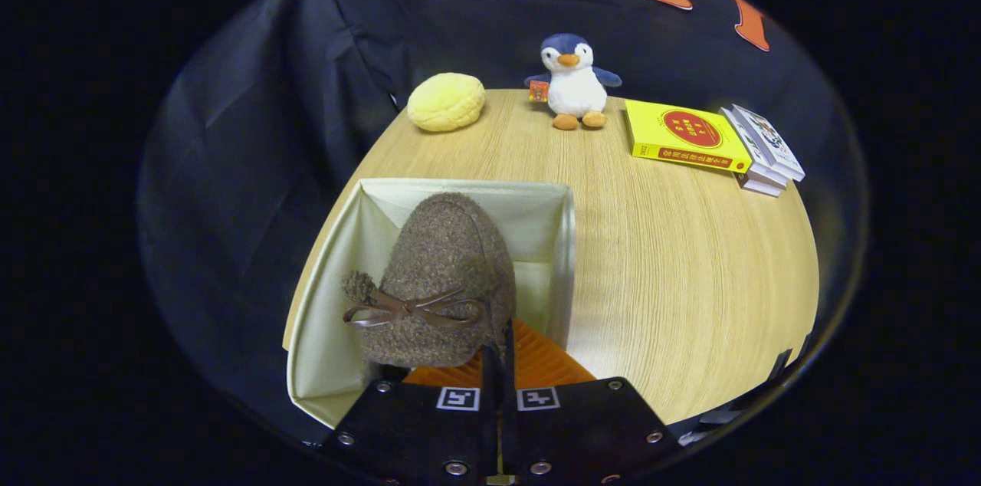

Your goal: Open the storage box then place both shoes into the box .Put the left shoe in first, then the right shoe, with the right side of both shoes facing outward in a uniform manner.

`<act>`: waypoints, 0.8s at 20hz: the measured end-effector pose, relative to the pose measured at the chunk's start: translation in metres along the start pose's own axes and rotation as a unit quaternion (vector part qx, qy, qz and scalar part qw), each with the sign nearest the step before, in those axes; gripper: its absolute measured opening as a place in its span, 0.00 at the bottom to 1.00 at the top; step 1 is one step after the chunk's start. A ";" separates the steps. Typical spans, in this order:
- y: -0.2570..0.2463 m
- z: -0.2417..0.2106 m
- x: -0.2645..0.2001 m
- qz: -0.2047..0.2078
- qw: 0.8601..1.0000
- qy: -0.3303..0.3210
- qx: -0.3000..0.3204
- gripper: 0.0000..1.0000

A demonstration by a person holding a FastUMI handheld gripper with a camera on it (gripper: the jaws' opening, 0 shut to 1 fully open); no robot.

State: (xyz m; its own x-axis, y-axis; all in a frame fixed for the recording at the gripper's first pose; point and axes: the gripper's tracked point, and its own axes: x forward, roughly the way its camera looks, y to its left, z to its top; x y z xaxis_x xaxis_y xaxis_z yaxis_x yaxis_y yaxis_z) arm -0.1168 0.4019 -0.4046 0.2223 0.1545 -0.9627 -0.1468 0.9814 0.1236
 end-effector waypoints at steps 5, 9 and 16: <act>0.001 -0.005 0.023 -0.054 0.998 0.012 -0.041 0.04; 0.004 -0.013 0.025 -0.063 0.997 0.020 -0.042 0.09; 0.013 -0.013 -0.027 0.035 0.999 0.015 0.002 0.23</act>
State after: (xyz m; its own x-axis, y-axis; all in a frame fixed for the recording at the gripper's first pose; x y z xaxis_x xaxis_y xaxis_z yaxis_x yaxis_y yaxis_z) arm -0.1368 0.4087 -0.3798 0.1820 0.2186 -0.9587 -0.1571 0.9689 0.1911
